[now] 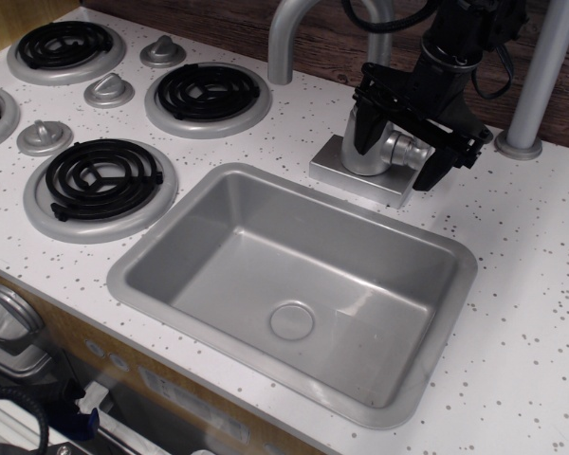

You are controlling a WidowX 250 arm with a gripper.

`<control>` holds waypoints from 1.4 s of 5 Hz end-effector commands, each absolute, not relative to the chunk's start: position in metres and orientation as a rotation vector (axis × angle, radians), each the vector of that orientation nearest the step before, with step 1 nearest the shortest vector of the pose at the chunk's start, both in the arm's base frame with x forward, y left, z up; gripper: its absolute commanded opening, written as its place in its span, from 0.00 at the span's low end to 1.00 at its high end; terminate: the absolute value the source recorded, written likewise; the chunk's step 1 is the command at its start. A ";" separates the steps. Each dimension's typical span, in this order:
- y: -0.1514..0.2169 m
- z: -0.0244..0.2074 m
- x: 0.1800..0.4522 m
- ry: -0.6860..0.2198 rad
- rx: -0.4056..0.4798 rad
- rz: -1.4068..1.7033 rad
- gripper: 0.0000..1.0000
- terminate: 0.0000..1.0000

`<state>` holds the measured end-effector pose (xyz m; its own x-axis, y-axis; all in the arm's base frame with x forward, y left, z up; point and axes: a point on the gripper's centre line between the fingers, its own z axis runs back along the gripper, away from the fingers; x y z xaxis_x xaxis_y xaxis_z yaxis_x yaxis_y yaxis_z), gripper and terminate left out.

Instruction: Lever vertical to front

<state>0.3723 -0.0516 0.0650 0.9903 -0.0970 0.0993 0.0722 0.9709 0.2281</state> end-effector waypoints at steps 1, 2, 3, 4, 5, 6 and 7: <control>-0.052 0.065 0.372 -0.110 0.226 -0.086 1.00 0.00; -0.054 0.076 0.383 -0.186 0.230 -0.119 1.00 0.00; -0.056 0.085 0.392 -0.295 0.267 -0.182 1.00 0.00; -0.057 0.093 0.399 -0.369 0.293 -0.224 1.00 0.00; -0.057 0.098 0.403 -0.388 0.299 -0.237 1.00 0.00; -0.056 0.102 0.410 -0.390 0.304 -0.256 1.00 0.00; -0.055 0.103 0.419 -0.388 0.301 -0.278 1.00 0.00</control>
